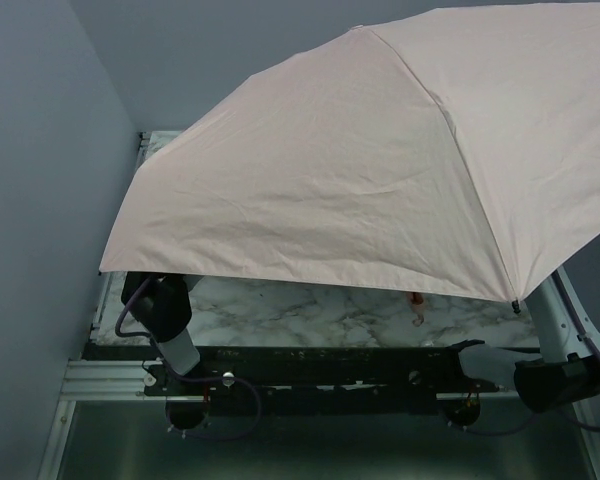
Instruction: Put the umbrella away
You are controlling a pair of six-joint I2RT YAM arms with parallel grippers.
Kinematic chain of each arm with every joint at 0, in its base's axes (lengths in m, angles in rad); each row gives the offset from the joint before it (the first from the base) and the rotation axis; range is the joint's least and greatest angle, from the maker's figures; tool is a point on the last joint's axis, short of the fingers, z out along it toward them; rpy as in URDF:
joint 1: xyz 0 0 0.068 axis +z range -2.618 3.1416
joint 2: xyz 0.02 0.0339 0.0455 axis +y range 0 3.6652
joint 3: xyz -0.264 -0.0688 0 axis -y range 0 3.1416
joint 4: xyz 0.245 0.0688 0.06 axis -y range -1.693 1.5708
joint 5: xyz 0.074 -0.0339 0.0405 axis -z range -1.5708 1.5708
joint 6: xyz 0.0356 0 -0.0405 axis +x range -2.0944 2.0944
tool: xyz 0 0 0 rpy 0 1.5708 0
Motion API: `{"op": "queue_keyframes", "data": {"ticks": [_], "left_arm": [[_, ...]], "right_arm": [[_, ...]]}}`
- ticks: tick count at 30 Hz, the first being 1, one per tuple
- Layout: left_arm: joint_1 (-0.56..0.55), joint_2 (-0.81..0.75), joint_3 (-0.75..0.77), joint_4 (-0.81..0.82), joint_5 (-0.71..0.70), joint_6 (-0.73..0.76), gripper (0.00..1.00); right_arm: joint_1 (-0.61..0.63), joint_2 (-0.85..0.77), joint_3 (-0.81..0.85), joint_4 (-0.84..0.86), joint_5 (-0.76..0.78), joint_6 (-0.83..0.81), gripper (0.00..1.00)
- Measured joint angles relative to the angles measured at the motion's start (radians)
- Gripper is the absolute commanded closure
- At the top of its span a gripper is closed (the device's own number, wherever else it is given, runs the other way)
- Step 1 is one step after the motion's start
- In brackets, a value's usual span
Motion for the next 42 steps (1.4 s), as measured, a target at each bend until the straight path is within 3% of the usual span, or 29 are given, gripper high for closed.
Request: {"op": "queue_keyframes", "data": {"ticks": [10,37,42], "left_arm": [[-0.008,0.042,0.034,0.098,-0.05,0.027,0.55],[-0.01,0.063,0.062,0.073,0.002,-0.048,0.5],[-0.01,0.063,0.055,0.072,0.02,-0.064,0.57]], "right_arm": [[0.0,0.0,0.0,0.002,0.006,0.003,0.99],[0.0,0.0,0.0,0.004,0.035,0.004,0.99],[0.0,0.0,0.0,0.0,0.038,0.004,0.99]]}}
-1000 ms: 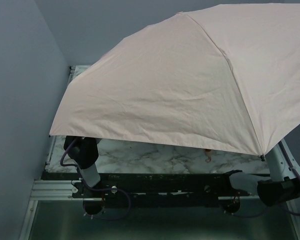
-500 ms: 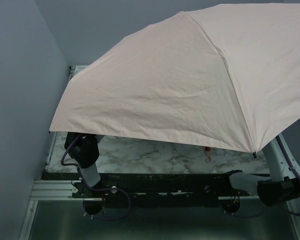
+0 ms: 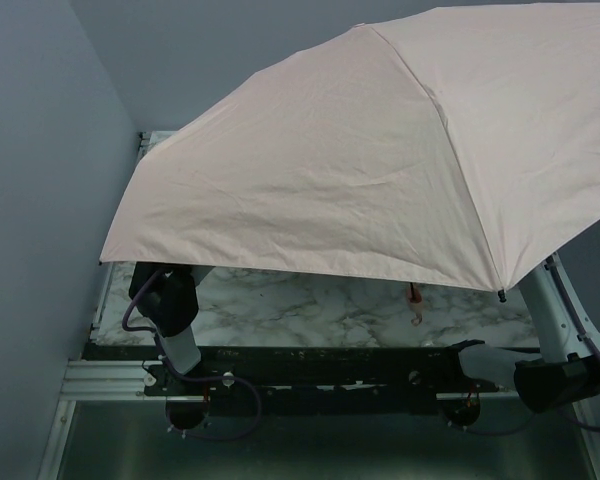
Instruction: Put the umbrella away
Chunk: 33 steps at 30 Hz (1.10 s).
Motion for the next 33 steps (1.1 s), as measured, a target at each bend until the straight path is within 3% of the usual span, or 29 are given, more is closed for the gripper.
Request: {"op": "queue_keyframes", "data": {"ticks": [2,3,4,5,13,15,16,19,21,24,25,33], "left_arm": [[0.0,0.0,-0.001,-0.001,0.0,-0.002,0.65],[0.0,0.0,-0.001,-0.001,0.0,-0.002,0.76],[0.0,0.0,-0.001,-0.001,0.0,-0.002,0.98],[0.0,0.0,-0.001,-0.002,0.0,-0.003,1.0],[-0.009,0.002,-0.024,-0.009,-0.01,-0.004,1.0],[-0.009,0.002,-0.033,-0.008,-0.015,-0.005,0.65],[-0.008,0.002,-0.035,-0.006,-0.016,-0.006,0.55],[-0.008,0.002,-0.035,-0.003,-0.015,-0.017,0.5],[-0.006,0.0,-0.045,0.012,-0.011,-0.021,0.6],[-0.003,-0.013,-0.085,0.028,0.009,-0.032,0.96],[-0.002,-0.014,-0.092,0.032,0.014,-0.035,1.0],[0.008,-0.02,-0.148,0.066,0.096,-0.087,1.0]], "right_arm": [[0.0,0.0,0.0,0.0,0.001,0.0,0.99],[0.0,0.0,0.0,0.0,0.0,0.0,0.99],[0.0,0.0,0.0,0.0,0.001,0.0,0.99],[0.0,0.0,0.0,0.0,0.0,-0.001,0.99],[-0.003,0.0,0.0,0.008,0.021,-0.001,0.99],[-0.003,0.0,0.0,0.0,0.027,0.0,0.99],[-0.003,0.0,0.0,-0.002,0.031,-0.001,0.99],[-0.002,0.0,0.0,-0.008,0.035,-0.008,0.99],[-0.002,0.0,0.0,-0.021,0.039,-0.018,0.99],[-0.002,0.0,0.0,-0.041,0.045,-0.028,0.99],[-0.002,0.0,0.0,-0.043,0.046,-0.03,0.99],[0.0,0.008,0.001,-0.061,0.084,-0.047,0.99]]}}
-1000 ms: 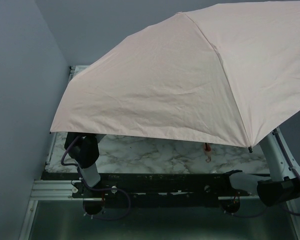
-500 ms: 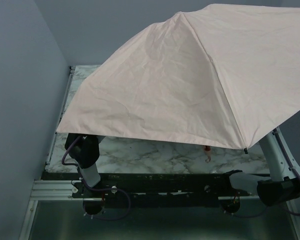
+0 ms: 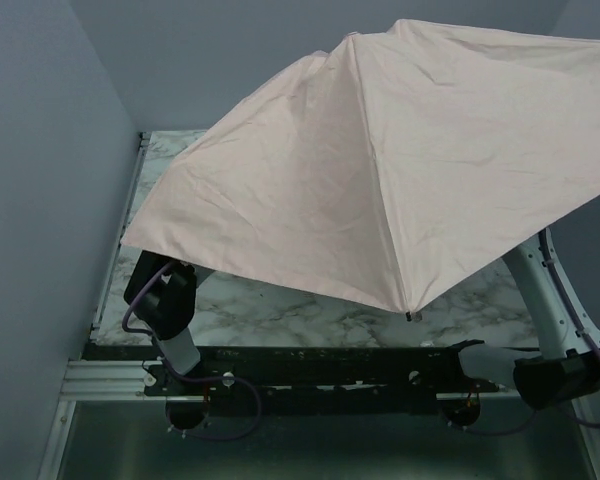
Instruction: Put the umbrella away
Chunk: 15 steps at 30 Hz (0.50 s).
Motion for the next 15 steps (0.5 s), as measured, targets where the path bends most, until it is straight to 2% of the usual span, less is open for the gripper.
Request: {"op": "queue_keyframes", "data": {"ticks": [5,11,15], "left_arm": [[-0.007,-0.024,-0.111,0.025,-0.002,-0.006,1.0],[-0.027,-0.03,-0.197,0.051,-0.067,-0.006,1.0],[-0.08,-0.035,-0.286,0.073,-0.112,-0.007,1.0]], "right_arm": [[0.003,0.04,0.005,-0.048,0.011,-0.013,0.99],[0.011,0.08,0.014,-0.116,0.04,-0.04,0.99],[0.016,0.095,0.022,-0.115,0.074,-0.037,1.0]]}}
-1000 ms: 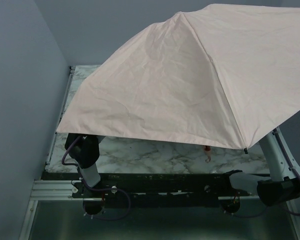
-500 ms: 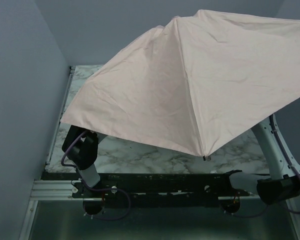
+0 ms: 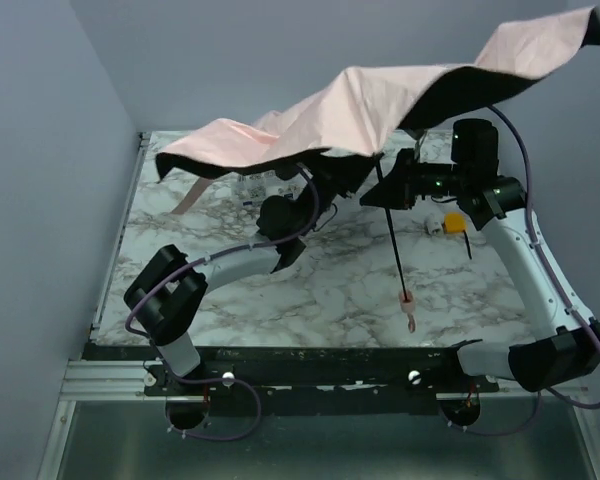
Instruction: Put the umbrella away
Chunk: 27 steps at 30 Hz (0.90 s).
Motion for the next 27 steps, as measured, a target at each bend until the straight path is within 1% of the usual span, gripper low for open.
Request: {"op": "queue_keyframes", "data": {"ticks": [2,4,8,12,13,15,18,20,24,27], "left_arm": [[-0.047,0.003,-0.058,0.003,0.0,-0.007,1.0],[-0.086,0.011,-0.101,0.029,-0.039,-0.013,1.0],[-0.1,0.011,-0.145,0.067,-0.099,-0.025,1.0],[-0.116,0.013,-0.171,0.083,-0.131,-0.026,1.0],[-0.118,0.013,-0.178,0.087,-0.138,-0.027,1.0],[-0.126,0.011,-0.195,0.095,-0.155,-0.028,1.0],[-0.134,-0.004,-0.225,0.092,-0.172,-0.029,1.0],[-0.143,-0.026,-0.251,0.083,-0.183,-0.031,1.0],[-0.148,-0.077,-0.262,0.037,-0.181,-0.031,1.0],[-0.143,-0.104,-0.26,0.018,-0.169,-0.031,1.0]], "right_arm": [[-0.006,0.01,0.018,0.03,0.039,0.023,0.99],[-0.014,0.012,0.021,-0.02,0.04,0.032,0.99],[-0.007,0.025,0.015,-0.042,0.044,0.03,0.99],[-0.007,0.024,-0.01,-0.041,0.026,0.027,0.99],[-0.007,0.024,-0.018,-0.039,0.019,0.024,0.97],[-0.008,0.019,-0.038,-0.033,0.008,0.018,0.86],[-0.007,0.004,-0.088,-0.001,-0.019,0.011,0.66],[-0.007,-0.015,-0.122,0.031,-0.028,0.006,0.56],[-0.01,-0.065,-0.179,0.132,-0.04,0.005,0.44],[-0.013,-0.105,-0.201,0.183,-0.044,0.006,0.4]]}}
